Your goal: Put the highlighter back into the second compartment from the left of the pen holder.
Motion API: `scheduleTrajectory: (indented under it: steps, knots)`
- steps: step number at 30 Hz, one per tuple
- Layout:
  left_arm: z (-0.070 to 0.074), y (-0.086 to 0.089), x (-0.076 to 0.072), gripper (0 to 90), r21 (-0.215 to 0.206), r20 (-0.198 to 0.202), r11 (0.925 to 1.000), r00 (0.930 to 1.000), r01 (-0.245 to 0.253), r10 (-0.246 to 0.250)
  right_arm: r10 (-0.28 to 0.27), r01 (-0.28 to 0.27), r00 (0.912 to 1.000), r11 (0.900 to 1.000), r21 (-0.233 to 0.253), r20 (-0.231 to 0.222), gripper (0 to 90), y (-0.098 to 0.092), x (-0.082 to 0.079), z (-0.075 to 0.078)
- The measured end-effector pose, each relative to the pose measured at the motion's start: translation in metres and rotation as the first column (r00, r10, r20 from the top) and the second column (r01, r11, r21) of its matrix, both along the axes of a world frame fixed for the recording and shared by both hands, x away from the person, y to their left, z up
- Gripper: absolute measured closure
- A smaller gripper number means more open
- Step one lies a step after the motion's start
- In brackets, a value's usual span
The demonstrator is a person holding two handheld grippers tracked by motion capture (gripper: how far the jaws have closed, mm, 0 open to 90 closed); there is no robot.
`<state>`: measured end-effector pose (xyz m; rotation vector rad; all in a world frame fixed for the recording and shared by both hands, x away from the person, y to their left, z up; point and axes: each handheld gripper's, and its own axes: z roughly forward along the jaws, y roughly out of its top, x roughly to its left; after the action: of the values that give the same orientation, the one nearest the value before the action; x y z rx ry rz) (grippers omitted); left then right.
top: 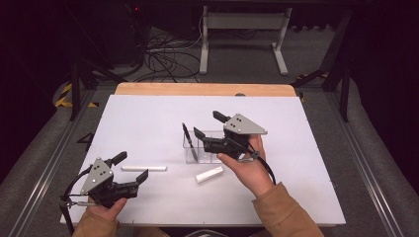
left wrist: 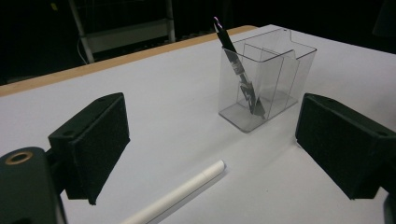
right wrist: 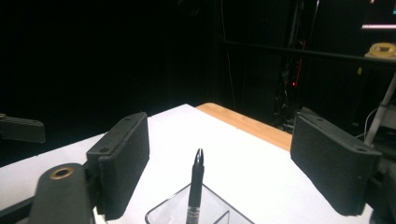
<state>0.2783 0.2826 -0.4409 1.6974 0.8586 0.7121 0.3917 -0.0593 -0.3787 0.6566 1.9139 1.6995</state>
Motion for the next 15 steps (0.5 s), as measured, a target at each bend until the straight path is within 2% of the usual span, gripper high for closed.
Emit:
scheduleTrajectory:
  steps: [2,6,12,15]
  knots:
    - [0.0,0.0,0.0,10.5,0.0,-0.001,1.0,1.0,0.0,0.0,0.01,-0.011,0.9999,1.0,0.005,0.007,19.1,-0.005,-0.002,0.001]
    - [0.001,0.0,0.0,10.5,0.0,-0.001,1.0,1.0,-0.001,0.001,0.015,-0.015,0.9996,1.0,-0.016,0.026,16.6,-0.014,-0.007,0.002]
    - [0.002,-0.001,0.001,10.5,0.006,0.0,1.0,1.0,0.004,-0.004,0.02,-0.02,0.9992,1.0,-0.008,0.036,16.2,-0.023,-0.01,0.003]
    - [0.003,-0.001,0.001,10.5,0.008,-0.001,0.9999,1.0,0.009,-0.009,0.022,-0.022,0.9994,1.0,-0.005,0.027,16.2,-0.028,-0.01,0.004]
